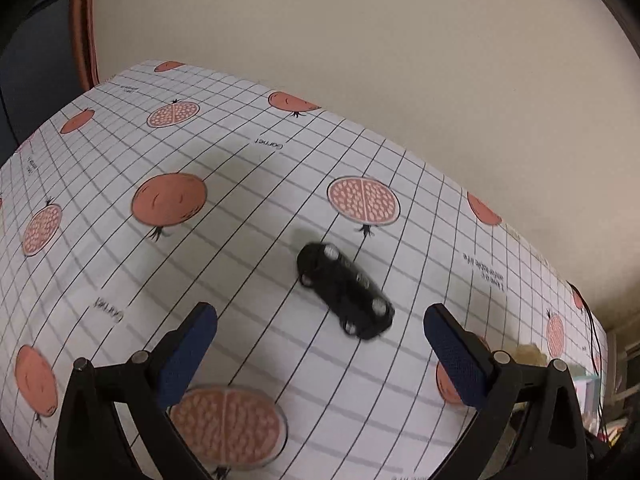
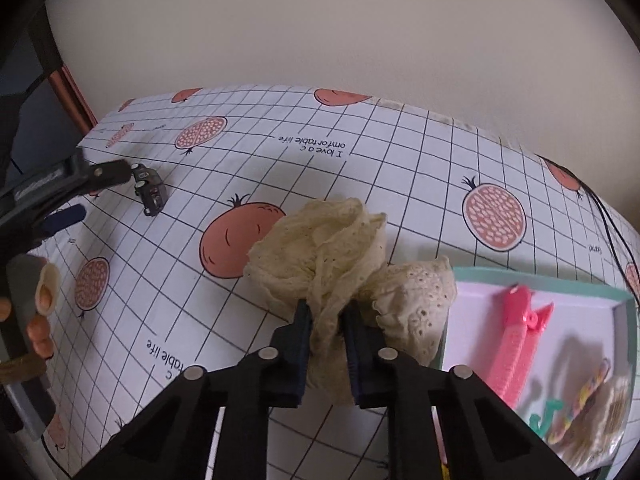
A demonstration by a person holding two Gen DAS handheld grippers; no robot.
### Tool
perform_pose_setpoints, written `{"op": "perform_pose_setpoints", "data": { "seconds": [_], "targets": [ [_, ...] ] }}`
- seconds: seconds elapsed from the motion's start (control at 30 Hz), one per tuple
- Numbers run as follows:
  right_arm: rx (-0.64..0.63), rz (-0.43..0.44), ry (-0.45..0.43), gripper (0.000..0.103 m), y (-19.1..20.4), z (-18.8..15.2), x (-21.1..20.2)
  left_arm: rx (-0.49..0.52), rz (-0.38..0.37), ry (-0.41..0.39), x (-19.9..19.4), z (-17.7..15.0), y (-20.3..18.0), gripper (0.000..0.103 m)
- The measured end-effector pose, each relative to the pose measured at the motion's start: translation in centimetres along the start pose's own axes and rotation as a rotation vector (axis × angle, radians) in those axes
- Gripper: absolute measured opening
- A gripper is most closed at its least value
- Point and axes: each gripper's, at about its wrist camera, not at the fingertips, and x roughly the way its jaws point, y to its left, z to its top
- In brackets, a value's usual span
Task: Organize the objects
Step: 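Move the left gripper to the black toy car while the right approaches the cream lace cloth, then grasp the black toy car with the left gripper while the right grasps the lace cloth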
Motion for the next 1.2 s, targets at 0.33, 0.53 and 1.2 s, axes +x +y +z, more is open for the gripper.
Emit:
{"op": "perform_pose_setpoints", "data": {
  "seconds": [0.33, 0.53, 1.2],
  "targets": [
    [-0.013, 0.011, -0.007, 0.013, 0.1, 0.2, 0.3, 0.022, 0.024, 0.014, 2.5, 0.6, -1.5, 0.071],
    [-0.013, 0.008, -0.005, 0.01, 0.0, 0.1, 0.0, 0.048, 0.043, 0.035, 2.5, 0.0, -2.5, 0.038],
    [0.04, 0.065, -0.011, 0.009, -0.5, -4.2, -6.6, 0.032, -0.025, 0.065, -4.1, -7.2, -4.1, 0.037]
  ]
}}
